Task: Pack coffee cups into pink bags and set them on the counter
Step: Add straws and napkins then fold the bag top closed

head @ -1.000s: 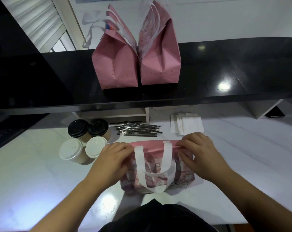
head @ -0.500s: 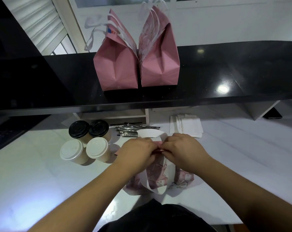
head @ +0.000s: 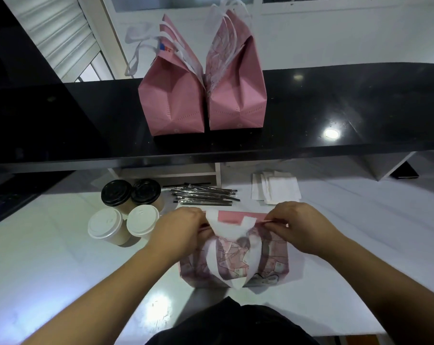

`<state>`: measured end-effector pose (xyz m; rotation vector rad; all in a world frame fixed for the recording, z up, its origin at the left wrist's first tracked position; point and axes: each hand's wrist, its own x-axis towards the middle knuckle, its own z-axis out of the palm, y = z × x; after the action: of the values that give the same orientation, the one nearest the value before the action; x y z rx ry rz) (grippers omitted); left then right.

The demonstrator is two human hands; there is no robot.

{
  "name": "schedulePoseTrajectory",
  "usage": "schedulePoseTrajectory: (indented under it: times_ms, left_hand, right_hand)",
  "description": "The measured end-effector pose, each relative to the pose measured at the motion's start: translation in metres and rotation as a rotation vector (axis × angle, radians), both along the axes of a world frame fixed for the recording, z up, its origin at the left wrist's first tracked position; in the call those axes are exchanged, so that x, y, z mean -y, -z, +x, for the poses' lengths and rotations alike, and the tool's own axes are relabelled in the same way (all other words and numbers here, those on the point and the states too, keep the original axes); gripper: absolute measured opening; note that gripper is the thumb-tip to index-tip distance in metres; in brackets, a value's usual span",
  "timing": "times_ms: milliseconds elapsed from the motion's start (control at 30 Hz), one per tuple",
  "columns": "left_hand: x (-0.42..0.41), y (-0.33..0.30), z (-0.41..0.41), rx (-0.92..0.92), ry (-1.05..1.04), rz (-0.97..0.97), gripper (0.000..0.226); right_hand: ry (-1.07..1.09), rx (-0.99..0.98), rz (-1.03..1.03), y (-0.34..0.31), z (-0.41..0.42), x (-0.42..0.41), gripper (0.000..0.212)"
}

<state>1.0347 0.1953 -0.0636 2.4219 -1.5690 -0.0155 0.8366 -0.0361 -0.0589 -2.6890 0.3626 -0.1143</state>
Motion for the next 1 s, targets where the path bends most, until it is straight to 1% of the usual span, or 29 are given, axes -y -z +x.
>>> schedulePoseTrajectory:
  times_ms: [100, 267, 467, 567, 667, 700, 767, 800, 833, 900, 1000]
  left_hand:
    - [-0.021, -0.001, 0.016, -0.004, 0.028, -0.013, 0.017]
    - [-0.041, -0.003, 0.035, -0.018, 0.019, 0.016, 0.021]
    - [-0.044, -0.004, 0.038, -0.053, 0.012, -0.007, 0.020]
    - [-0.042, -0.001, 0.036, -0.067, -0.025, -0.014, 0.019]
    - [-0.042, 0.004, 0.031, -0.115, -0.103, -0.056, 0.018]
    - [-0.043, 0.006, 0.029, -0.153, -0.121, -0.067, 0.021]
    - [-0.046, 0.008, 0.027, -0.250, -0.138, -0.071, 0.031]
    - [-0.048, 0.008, 0.026, -0.274, -0.145, -0.073, 0.035]
    - [-0.049, 0.008, 0.024, -0.278, -0.154, -0.081, 0.038]
    - [-0.052, 0.008, 0.017, -0.269, -0.175, -0.124, 0.039]
    - [-0.054, 0.006, 0.007, -0.238, -0.188, -0.212, 0.037]
  right_hand:
    - [0.009, 0.003, 0.013, 0.002, -0.003, 0.005, 0.019]
    - [0.015, 0.010, -0.011, -0.003, -0.009, 0.013, 0.019]
    - [-0.011, 0.069, -0.054, -0.004, -0.017, 0.011, 0.012]
    - [0.014, 0.085, -0.069, -0.003, -0.019, 0.006, 0.013]
    - [0.049, 0.066, -0.182, -0.008, -0.018, -0.005, 0.025]
    - [0.036, 0.071, -0.232, -0.009, -0.017, -0.011, 0.031]
    - [-0.005, 0.023, -0.297, -0.012, -0.012, -0.024, 0.050]
    - [-0.026, -0.009, -0.309, -0.013, -0.009, -0.030, 0.058]
    - [-0.046, -0.031, -0.314, -0.013, -0.006, -0.036, 0.061]
    - [-0.056, -0.038, -0.324, -0.015, 0.002, -0.045, 0.056]
    - [-0.037, 0.041, -0.288, -0.021, 0.012, -0.051, 0.035]
